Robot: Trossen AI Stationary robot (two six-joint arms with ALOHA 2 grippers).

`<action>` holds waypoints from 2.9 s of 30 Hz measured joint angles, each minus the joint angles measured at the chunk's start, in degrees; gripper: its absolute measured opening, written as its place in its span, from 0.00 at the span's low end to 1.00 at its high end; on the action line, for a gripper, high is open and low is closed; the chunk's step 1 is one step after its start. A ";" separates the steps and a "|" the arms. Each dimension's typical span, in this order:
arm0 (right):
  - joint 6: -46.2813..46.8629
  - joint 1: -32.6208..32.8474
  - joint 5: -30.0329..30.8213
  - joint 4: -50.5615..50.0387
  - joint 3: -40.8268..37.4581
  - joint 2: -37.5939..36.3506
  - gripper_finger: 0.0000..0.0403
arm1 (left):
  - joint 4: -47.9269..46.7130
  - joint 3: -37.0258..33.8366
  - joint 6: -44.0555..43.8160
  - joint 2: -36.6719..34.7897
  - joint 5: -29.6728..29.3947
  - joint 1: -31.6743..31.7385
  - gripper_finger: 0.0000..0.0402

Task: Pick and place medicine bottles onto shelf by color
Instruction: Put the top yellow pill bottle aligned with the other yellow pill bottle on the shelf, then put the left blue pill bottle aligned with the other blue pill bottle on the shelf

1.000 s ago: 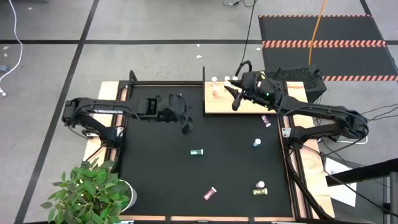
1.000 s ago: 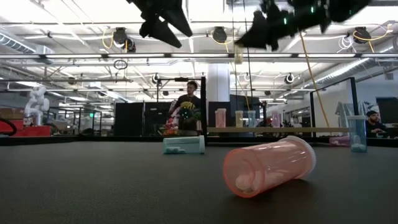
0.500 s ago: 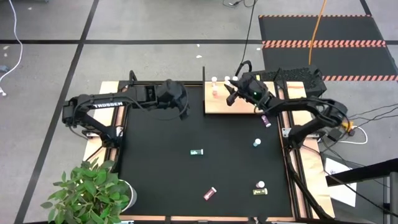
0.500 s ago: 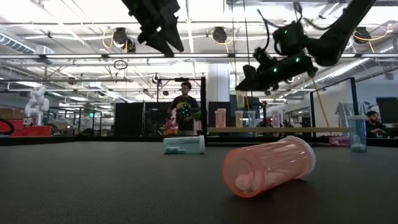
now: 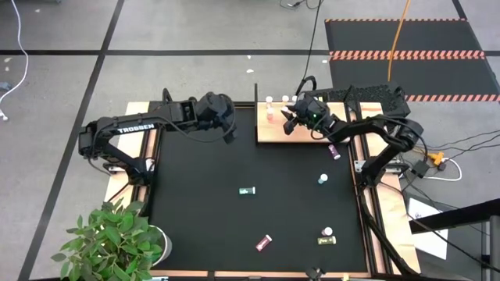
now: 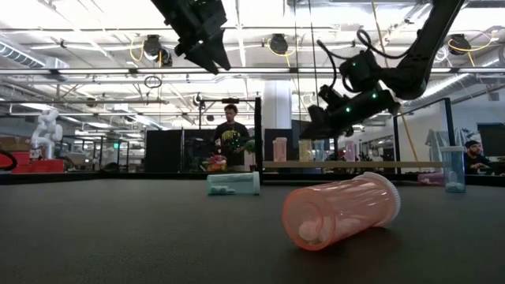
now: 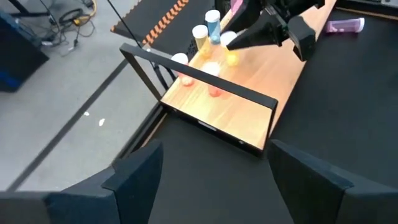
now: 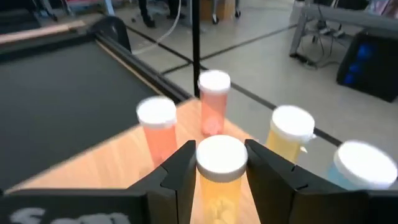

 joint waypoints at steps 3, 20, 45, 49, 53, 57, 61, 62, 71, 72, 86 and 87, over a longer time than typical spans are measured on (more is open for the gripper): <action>0.05 -0.32 0.00 1.18 0.00 1.47 0.30 | 0.01 0.00 1.86 0.00 -0.03 0.55 0.73; 3.01 -0.75 -0.02 3.68 0.04 3.17 0.30 | -0.03 -0.02 0.86 0.00 -0.08 1.18 0.73; 0.62 1.34 0.17 -5.42 0.05 -21.49 0.56 | -1.80 -0.04 -5.15 -0.79 5.19 -1.33 0.73; 0.21 2.92 0.24 -14.45 0.04 -29.44 0.56 | -2.38 -0.02 -8.38 -0.01 12.72 -3.13 0.73; 1.40 6.00 0.14 -21.98 0.04 -35.62 0.56 | -3.01 -0.22 -9.39 2.60 18.70 -7.25 0.73; 3.74 8.69 -1.35 -28.11 0.04 -39.43 0.54 | -3.76 -0.44 -9.07 6.62 18.70 -12.52 0.73; 8.38 12.47 -6.30 -29.86 0.04 -42.07 0.51 | -4.05 -0.47 -10.05 11.52 18.68 -17.15 0.73; 9.29 13.58 -6.91 -30.36 0.04 -42.47 0.51 | -3.79 -0.46 -10.44 12.66 18.67 -18.17 0.73; 11.79 21.47 -7.26 -33.47 0.04 -42.73 0.46 | -3.32 -0.46 -10.49 23.57 18.46 -23.29 0.73; 11.93 22.42 -7.26 -33.66 0.04 -42.73 0.45 | -3.30 -0.46 -10.56 24.62 18.46 -23.37 0.73; 14.36 31.85 -3.57 -34.35 0.04 -42.73 0.37 | 0.12 -0.28 -12.22 31.56 15.65 -23.39 0.67; 14.35 32.39 -2.80 -34.39 0.04 -42.73 0.36 | 0.05 -0.26 -12.15 31.55 15.27 -23.41 0.64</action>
